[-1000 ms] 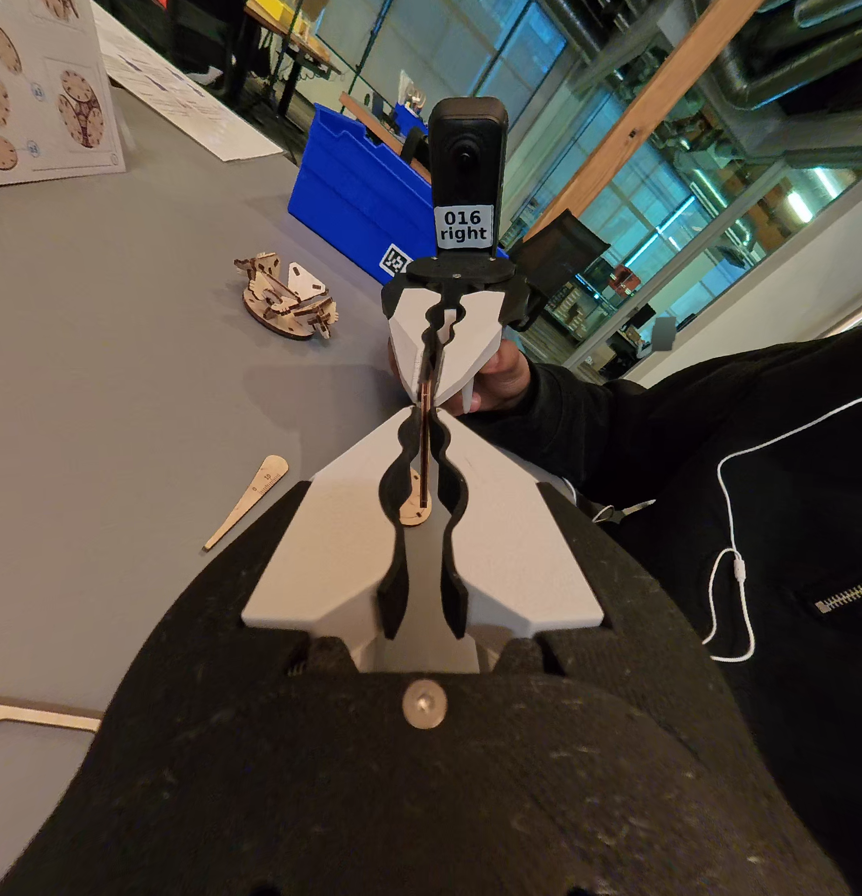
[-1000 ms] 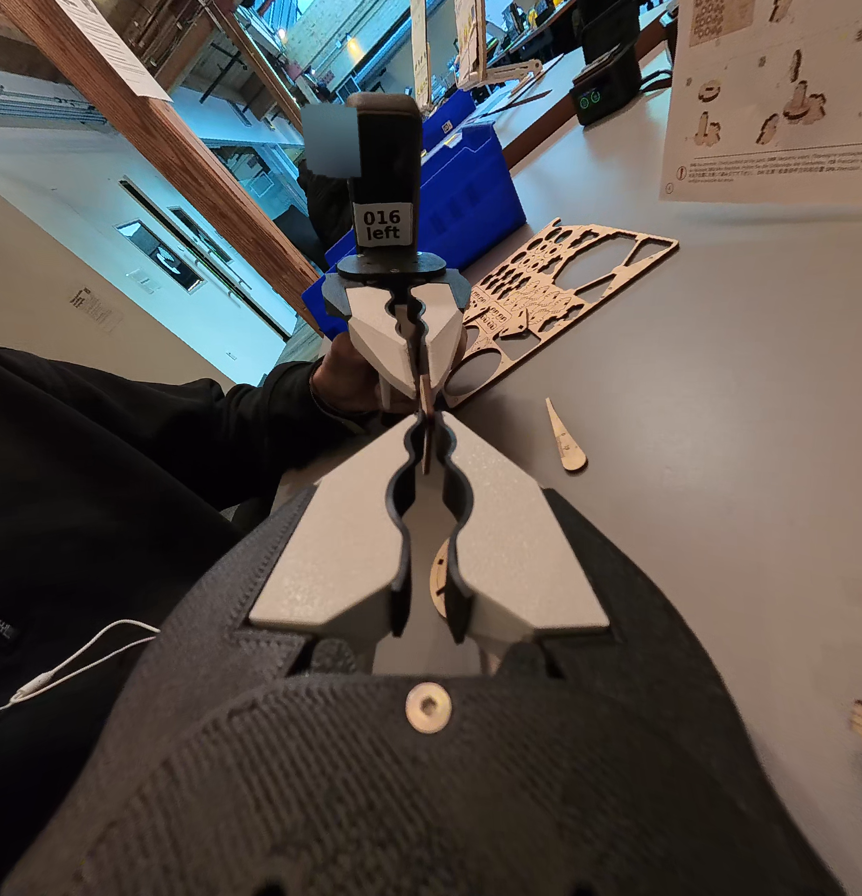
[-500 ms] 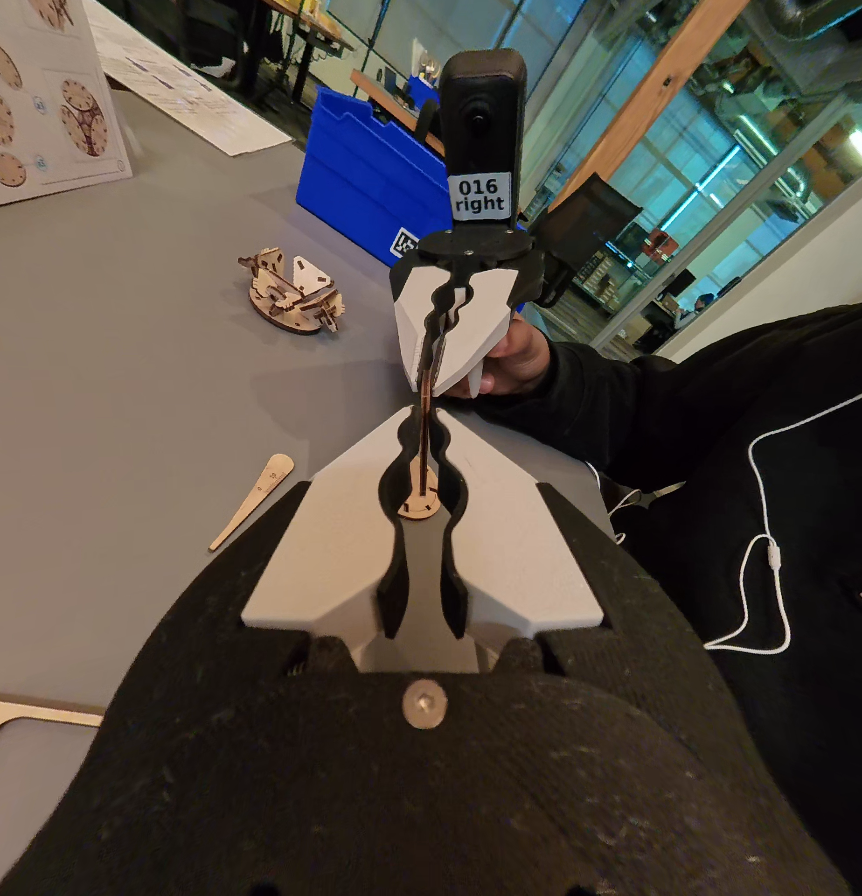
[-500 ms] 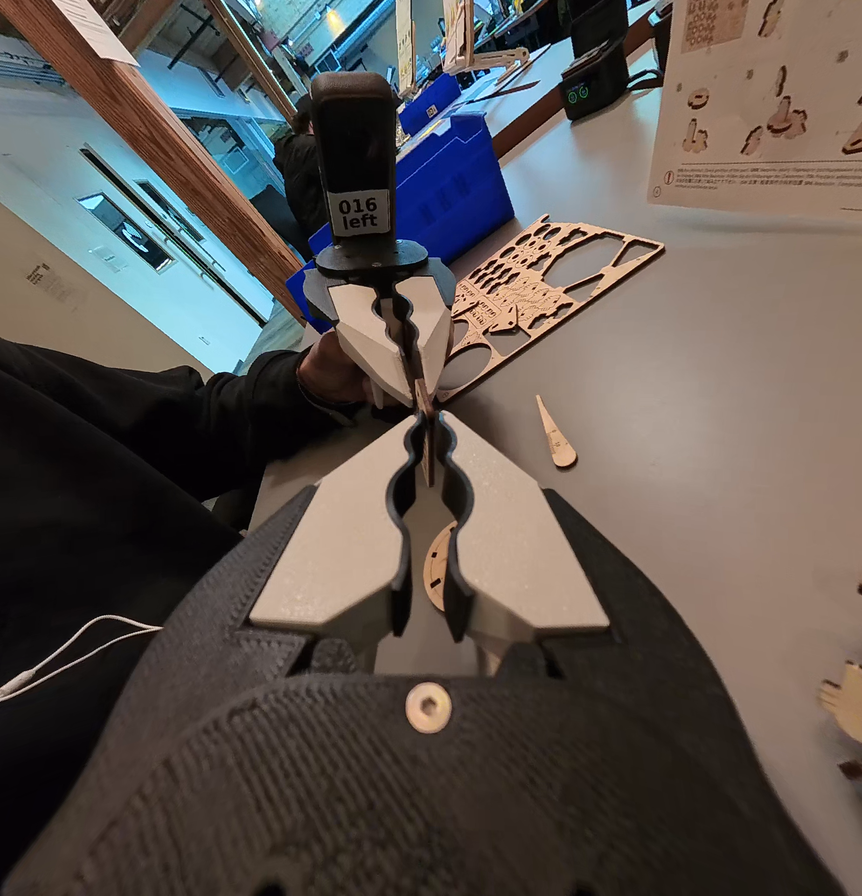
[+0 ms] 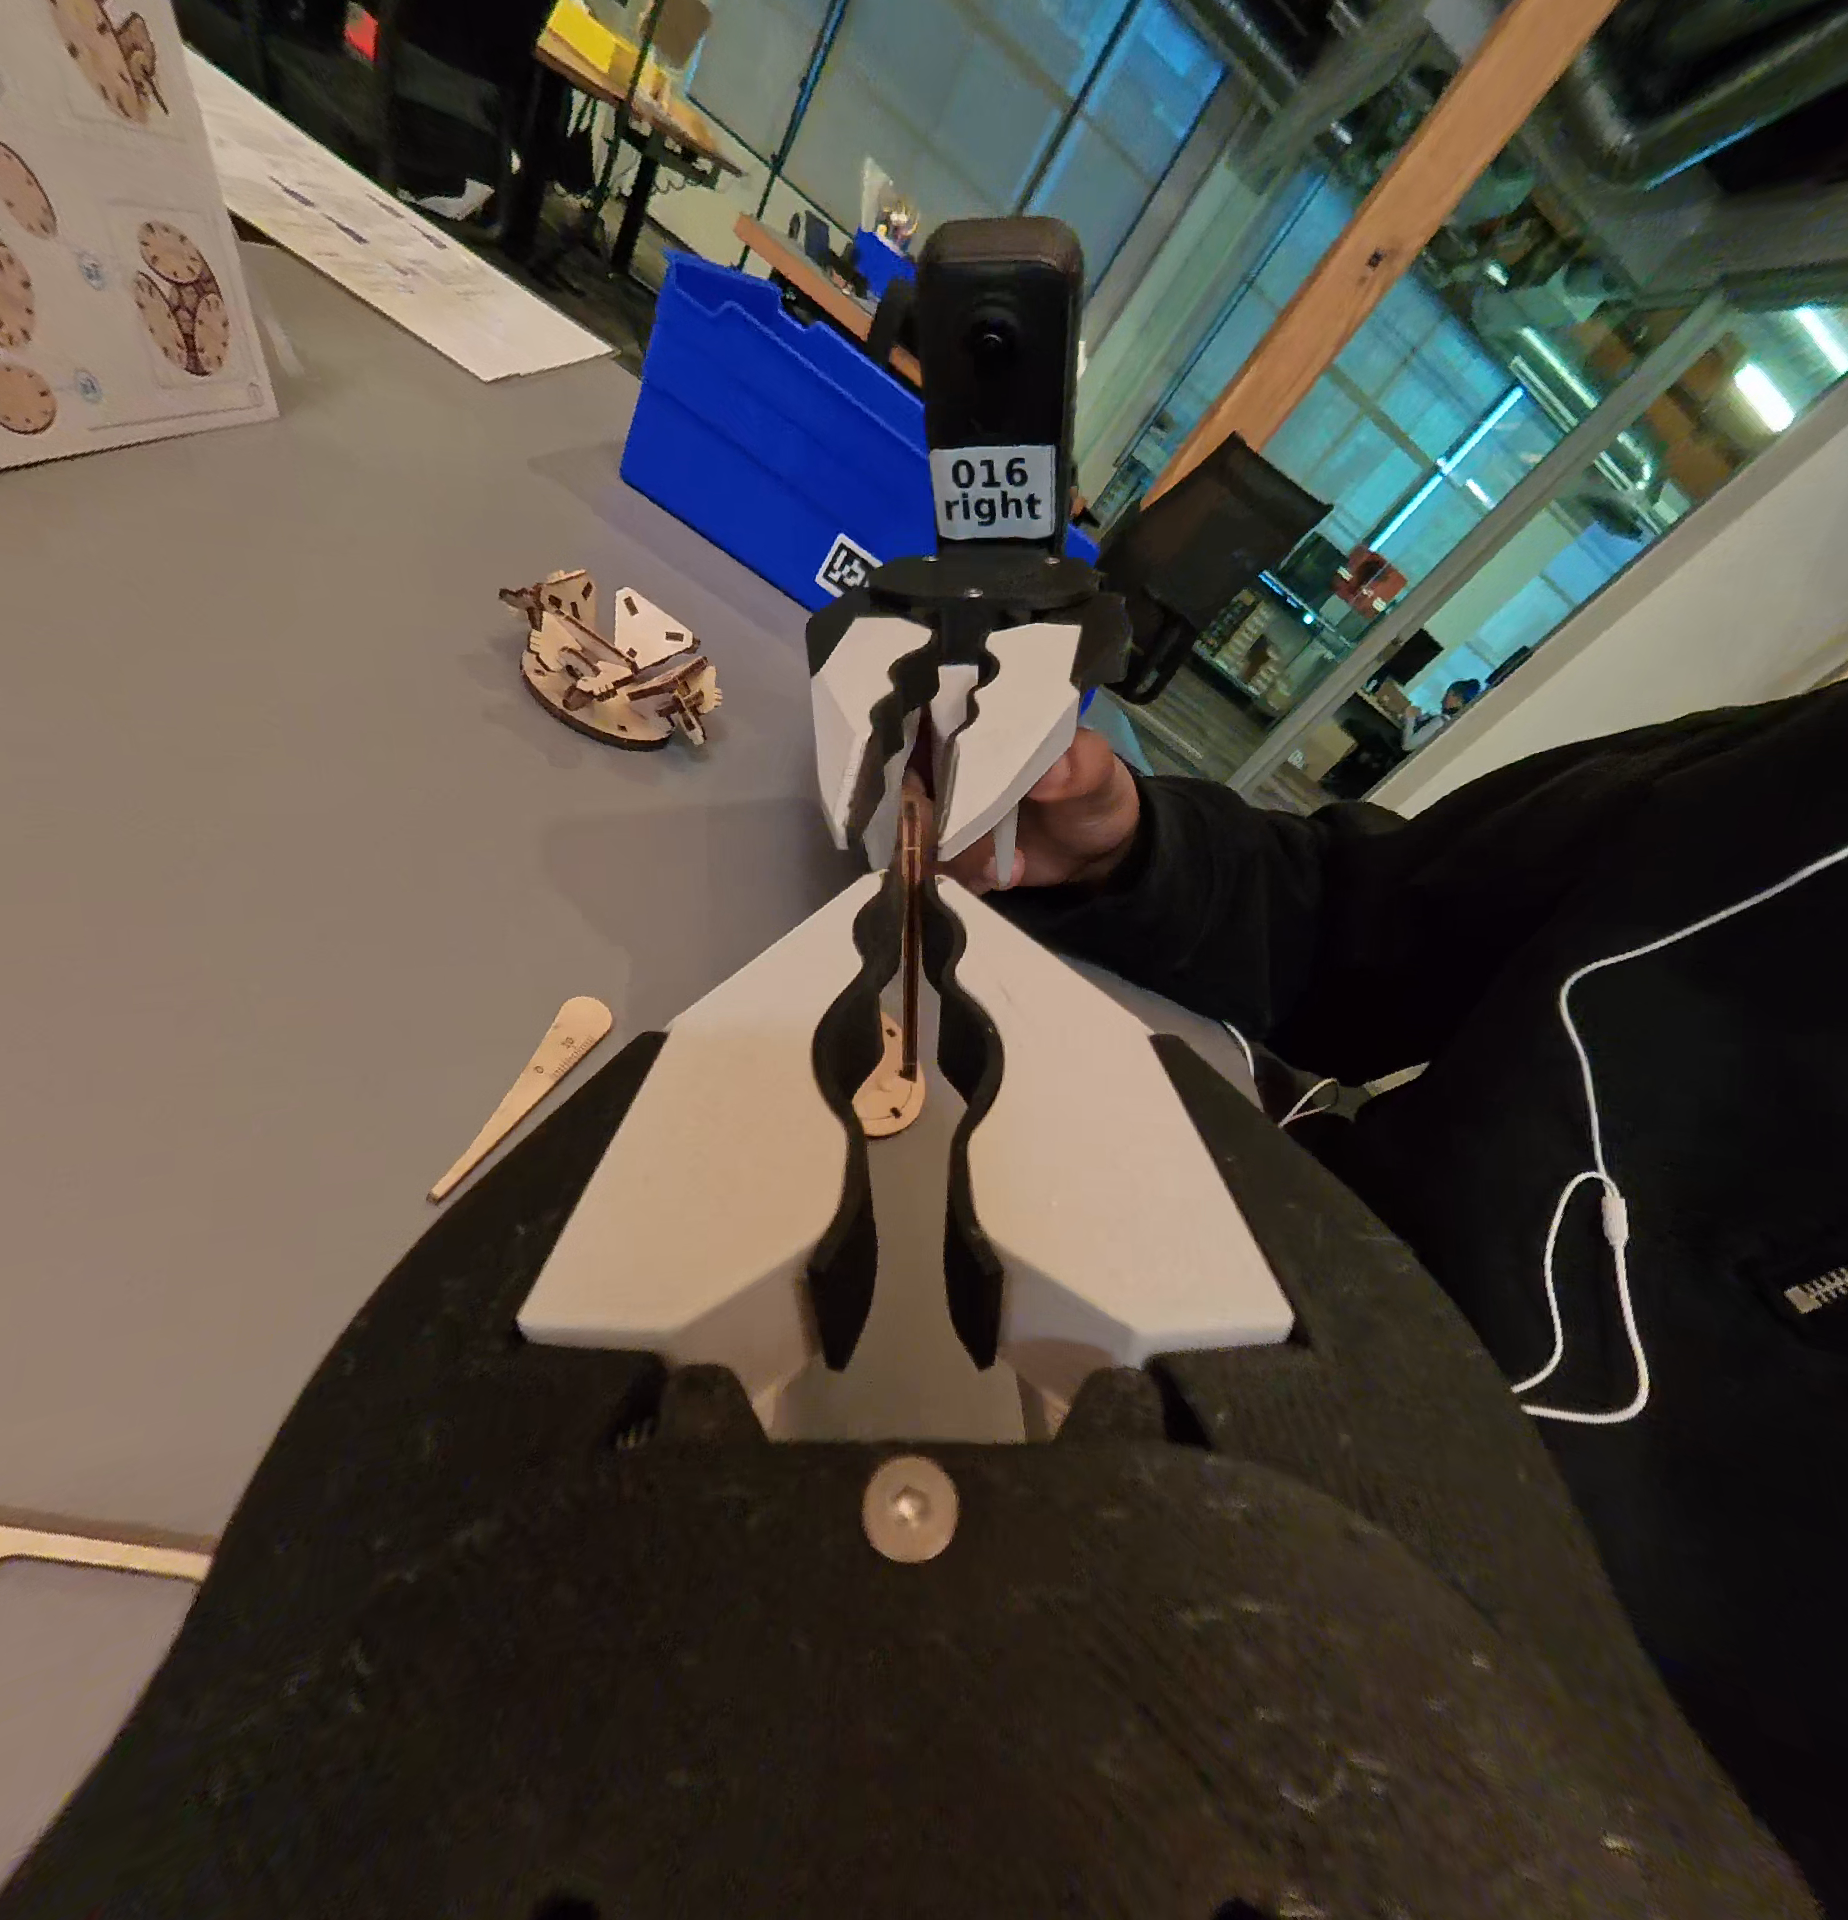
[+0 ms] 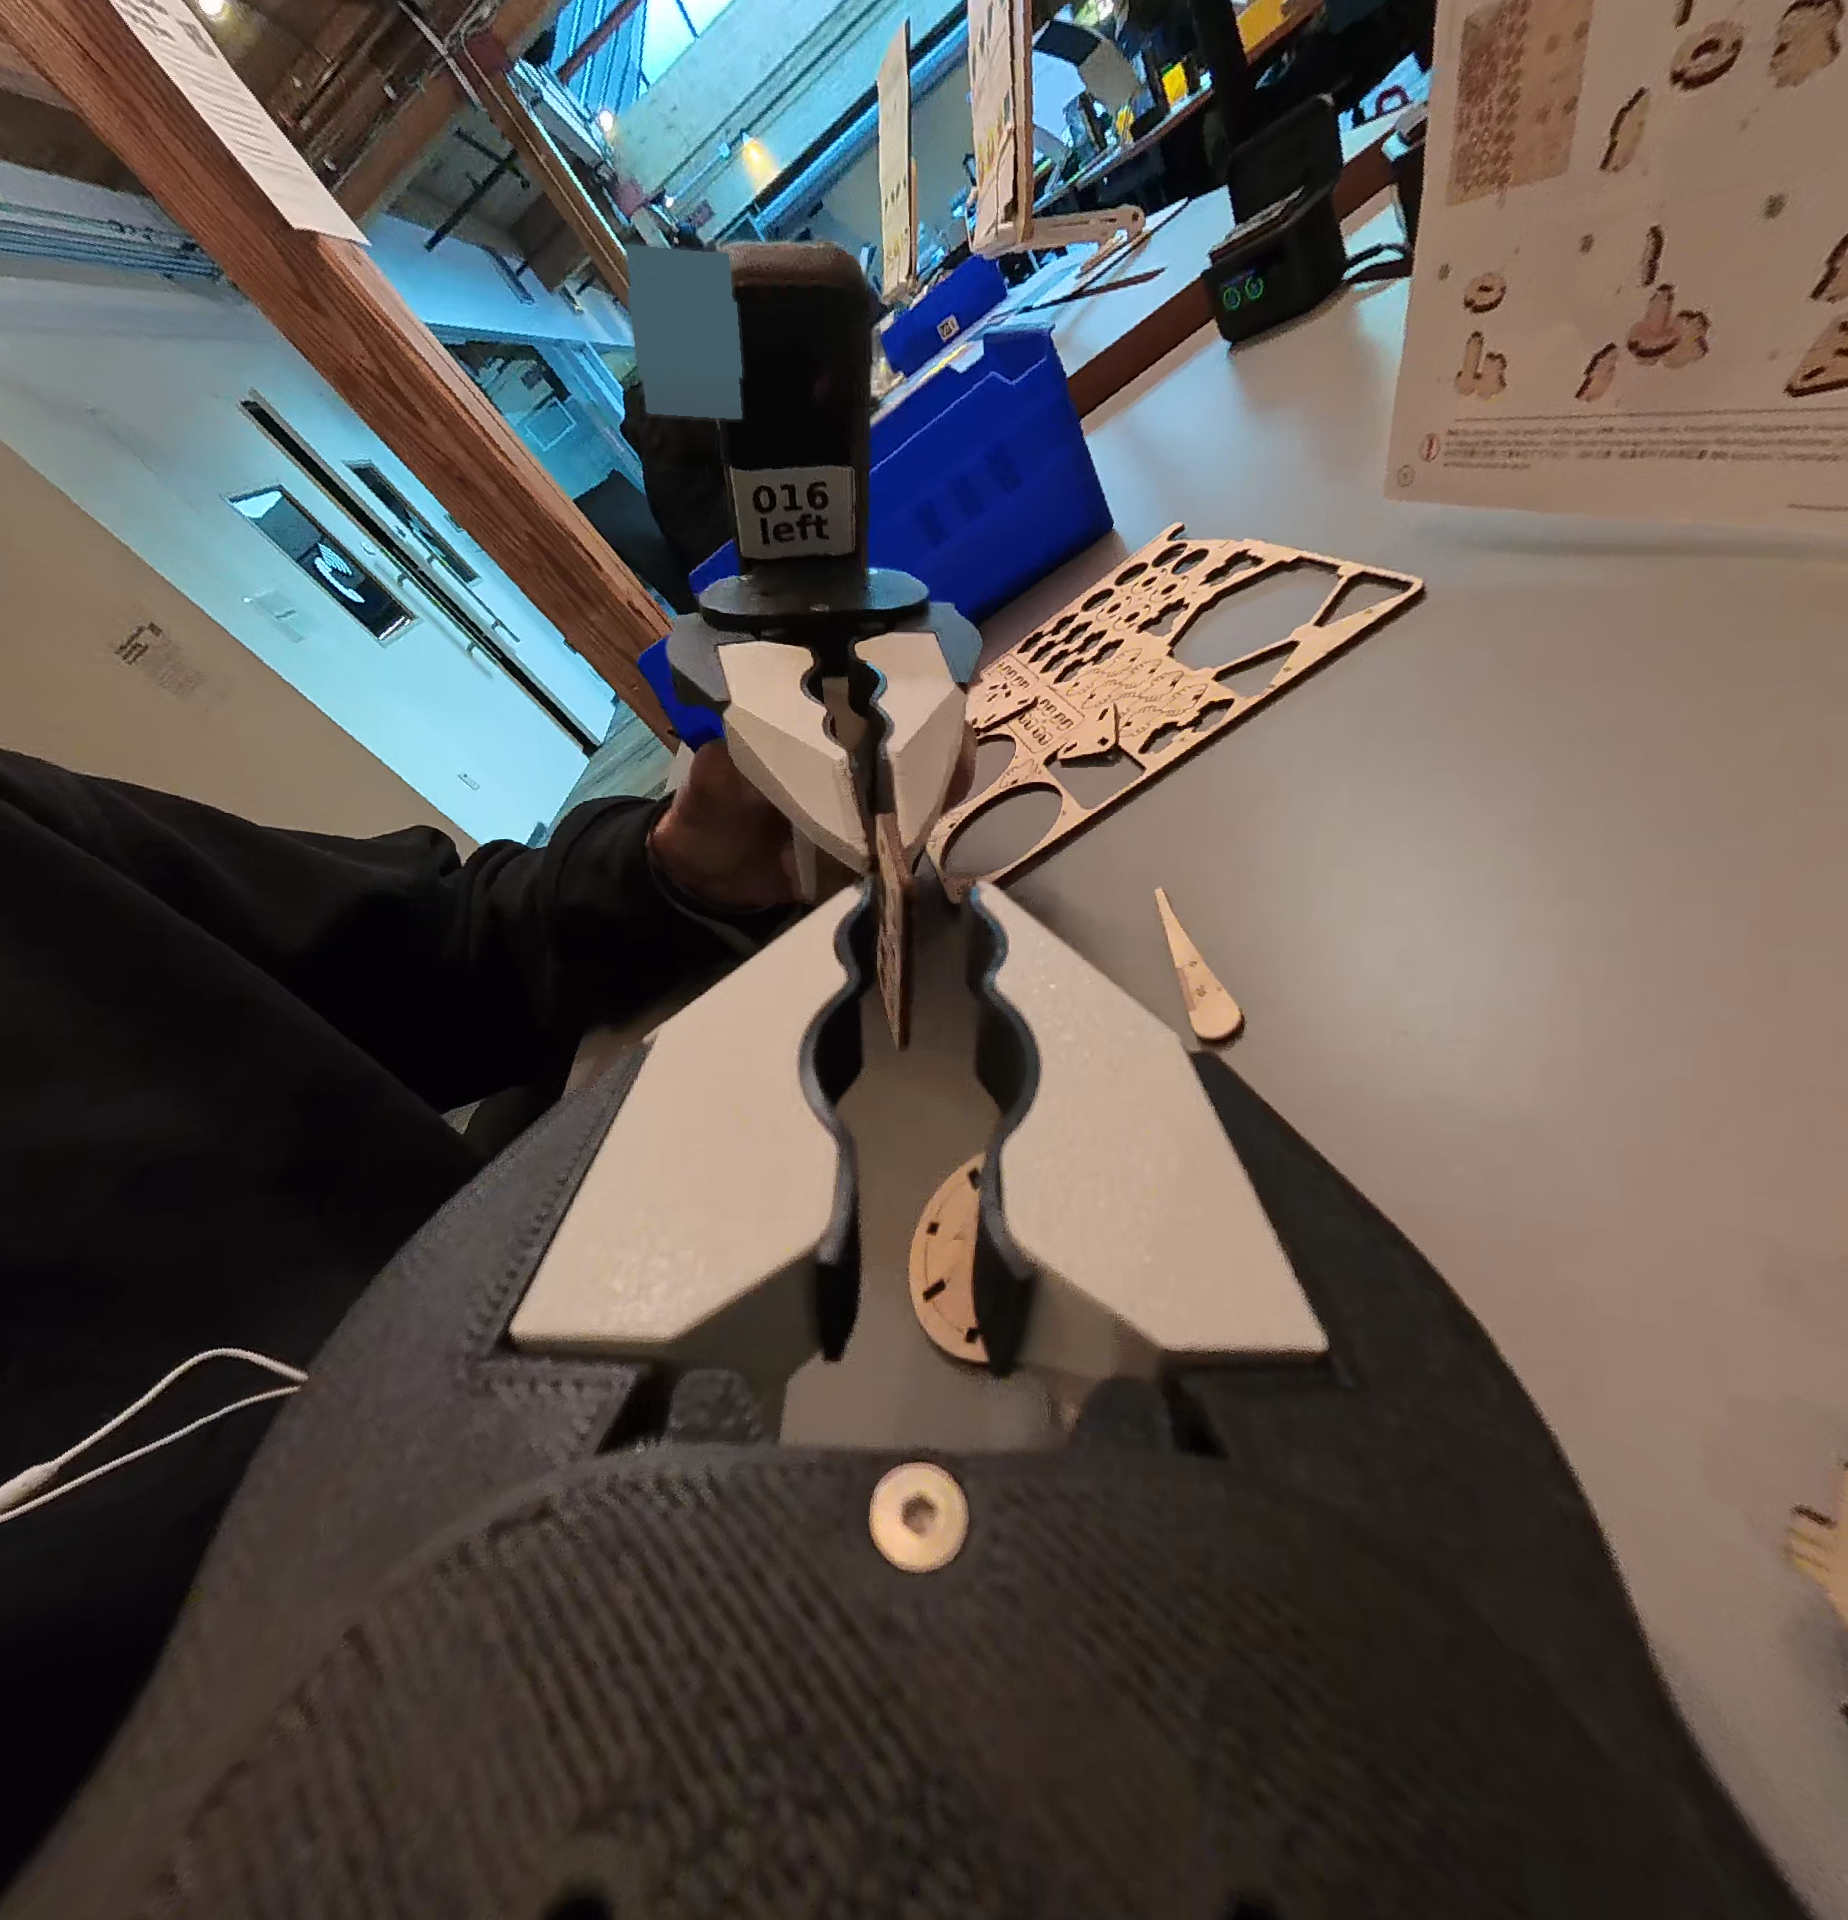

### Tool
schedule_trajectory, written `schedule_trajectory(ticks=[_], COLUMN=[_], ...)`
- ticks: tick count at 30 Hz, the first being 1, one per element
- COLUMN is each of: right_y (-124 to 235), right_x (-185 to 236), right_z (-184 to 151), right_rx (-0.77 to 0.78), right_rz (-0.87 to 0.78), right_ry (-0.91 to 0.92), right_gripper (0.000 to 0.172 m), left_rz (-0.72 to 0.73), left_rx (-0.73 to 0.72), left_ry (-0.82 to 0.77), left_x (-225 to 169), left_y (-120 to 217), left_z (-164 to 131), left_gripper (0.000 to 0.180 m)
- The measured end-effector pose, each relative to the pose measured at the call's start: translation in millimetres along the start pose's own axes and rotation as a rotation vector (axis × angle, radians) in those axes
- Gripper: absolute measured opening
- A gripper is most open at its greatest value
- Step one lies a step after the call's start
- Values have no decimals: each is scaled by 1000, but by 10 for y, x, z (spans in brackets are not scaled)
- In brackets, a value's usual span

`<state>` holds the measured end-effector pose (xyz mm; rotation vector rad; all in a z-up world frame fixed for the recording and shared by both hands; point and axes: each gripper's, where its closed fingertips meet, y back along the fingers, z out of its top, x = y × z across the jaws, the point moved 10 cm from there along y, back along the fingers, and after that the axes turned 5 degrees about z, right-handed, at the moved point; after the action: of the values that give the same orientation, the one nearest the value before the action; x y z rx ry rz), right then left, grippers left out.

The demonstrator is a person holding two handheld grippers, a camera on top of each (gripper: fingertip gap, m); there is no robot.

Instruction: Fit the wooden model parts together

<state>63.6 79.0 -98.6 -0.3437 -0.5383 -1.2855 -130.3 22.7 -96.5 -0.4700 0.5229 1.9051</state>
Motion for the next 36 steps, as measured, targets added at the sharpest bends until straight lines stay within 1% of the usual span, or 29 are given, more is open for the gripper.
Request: schedule_trajectory(ticks=[4, 6, 8, 12, 15, 20, 23, 25, 29, 33, 35, 36], right_y=[-29, -46, -53, -50, -49, -42, -42, -50, -45, -63, -58, -48], right_x=[28, 51, 67, 88, 96, 101, 135, 139, 119, 103, 96, 95], right_z=[-8, -13, -13, -3, -3, -5, 14, 12, -2, 5, 21, 24], right_rx=[3, 3, 4, 10, 22, 40, 12, 13, 20, 10, -14, -19], right_rz=[7, 21, 22, 25, 16, -4, 21, 17, -9, -16, -16, -19], right_ry=[11, 20, 32, 45, 57, 88, 80, 83, 74, 121, 119, 116], right_gripper=[12, 4, 2, 1, 1, 0, 0, 1, 0, 1, 5, 11], left_rz=[-16, -21, -22, -34, -34, 20, -76, -102, -18, -4, -19, -22], left_rx=[7, 13, 14, 10, 13, 18, -32, -37, -8, -8, -21, -38], left_ry=[8, 5, 3, 10, 8, -55, 24, 61, -33, -33, -20, -11], left_x=[-9, -21, -27, -25, -24, -59, -30, -5, -42, -23, -21, -18], left_y=[-25, -40, -46, -48, -53, -68, -55, -53, -64, -47, -29, -11], left_z=[-16, -24, -28, -29, -36, -49, -50, -57, -49, -27, -2, 9], left_gripper=[0, 0, 0, 0, 0, 1, 0, 0, 0, 0, 0, 0])
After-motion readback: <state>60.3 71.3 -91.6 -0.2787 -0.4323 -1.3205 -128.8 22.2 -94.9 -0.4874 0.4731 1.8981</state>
